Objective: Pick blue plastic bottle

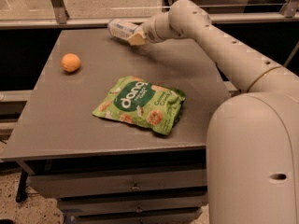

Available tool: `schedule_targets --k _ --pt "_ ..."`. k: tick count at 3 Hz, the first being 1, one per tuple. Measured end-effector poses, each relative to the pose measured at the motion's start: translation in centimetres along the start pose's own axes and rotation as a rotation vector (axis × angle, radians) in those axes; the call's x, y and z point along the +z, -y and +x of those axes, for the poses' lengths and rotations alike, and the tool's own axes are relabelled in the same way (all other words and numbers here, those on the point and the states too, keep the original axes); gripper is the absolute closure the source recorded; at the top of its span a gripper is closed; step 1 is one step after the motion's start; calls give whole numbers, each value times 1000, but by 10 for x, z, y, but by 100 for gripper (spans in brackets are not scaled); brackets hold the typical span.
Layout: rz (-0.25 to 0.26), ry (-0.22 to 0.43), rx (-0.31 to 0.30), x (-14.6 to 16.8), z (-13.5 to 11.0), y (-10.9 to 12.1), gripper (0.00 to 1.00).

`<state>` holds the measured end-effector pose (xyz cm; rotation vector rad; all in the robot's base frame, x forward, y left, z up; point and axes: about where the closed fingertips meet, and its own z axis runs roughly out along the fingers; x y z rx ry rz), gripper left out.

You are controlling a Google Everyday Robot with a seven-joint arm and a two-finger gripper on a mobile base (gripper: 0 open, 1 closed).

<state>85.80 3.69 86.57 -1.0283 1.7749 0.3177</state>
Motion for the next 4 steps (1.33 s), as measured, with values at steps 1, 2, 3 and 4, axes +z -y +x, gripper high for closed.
schedule_targets --k 1,2,3,4 --pt "-40 50 2 -27 -9 -2 100" --pt "-62 124 -3 -73 -22 4 100" --pt "-6 208 -40 -131 -47 26 100" --pt "-7 208 -40 -131 -47 26 100"
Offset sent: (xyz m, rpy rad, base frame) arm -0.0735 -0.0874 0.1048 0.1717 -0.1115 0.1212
